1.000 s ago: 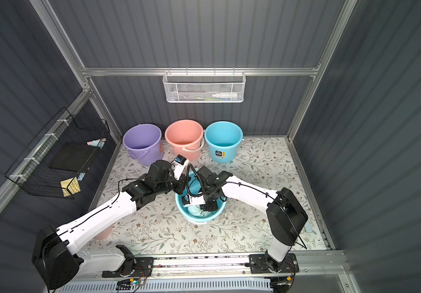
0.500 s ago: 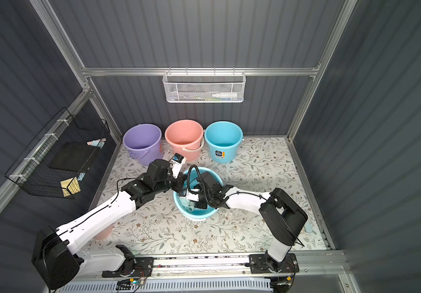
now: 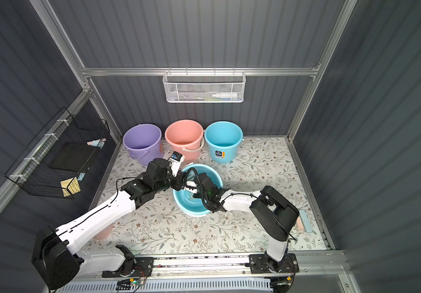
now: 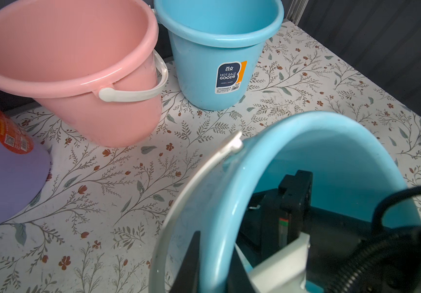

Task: Wipe the inside of the bucket with a cloth
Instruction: Wipe the dirt from the inside of the bucket.

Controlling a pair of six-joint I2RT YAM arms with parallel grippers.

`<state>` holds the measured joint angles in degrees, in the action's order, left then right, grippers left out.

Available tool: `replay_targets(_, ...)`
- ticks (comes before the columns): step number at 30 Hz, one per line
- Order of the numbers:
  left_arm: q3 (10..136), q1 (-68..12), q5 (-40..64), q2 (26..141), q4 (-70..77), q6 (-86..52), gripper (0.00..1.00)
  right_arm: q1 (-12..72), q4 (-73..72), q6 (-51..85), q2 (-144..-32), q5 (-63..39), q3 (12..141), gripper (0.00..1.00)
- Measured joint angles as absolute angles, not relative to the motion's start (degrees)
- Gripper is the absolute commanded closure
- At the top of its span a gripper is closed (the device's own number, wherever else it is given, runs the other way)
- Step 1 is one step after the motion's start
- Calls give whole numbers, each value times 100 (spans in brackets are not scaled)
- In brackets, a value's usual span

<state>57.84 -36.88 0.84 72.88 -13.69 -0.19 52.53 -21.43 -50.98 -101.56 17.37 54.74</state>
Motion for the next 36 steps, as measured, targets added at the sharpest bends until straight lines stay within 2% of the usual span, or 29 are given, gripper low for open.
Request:
replay_targets(6, 5784, -3717, 115, 7288, -1347, -32, 100, 5308, -1695, -5784, -10121, 2473, 5605, 100)
replay_targets(17, 5784, -3795, 327, 7288, -1356, -43, 100, 5310, 1785, -5948, -9369, 2475, 6337, 100)
replay_targets(22, 5782, -3835, 436, 7293, -1374, -54, 100, 5310, 3210, -5741, -9310, 1916, 6646, 100)
replay_targets(27, 5776, -3892, 569, 7293, -1404, -84, 100, 5247, 4042, -5529, -9301, 1044, 6895, 100)
replay_targets(36, 5771, -3861, 561, 7293, -1396, -84, 100, 5013, 3697, -5074, -9292, -805, 6746, 100)
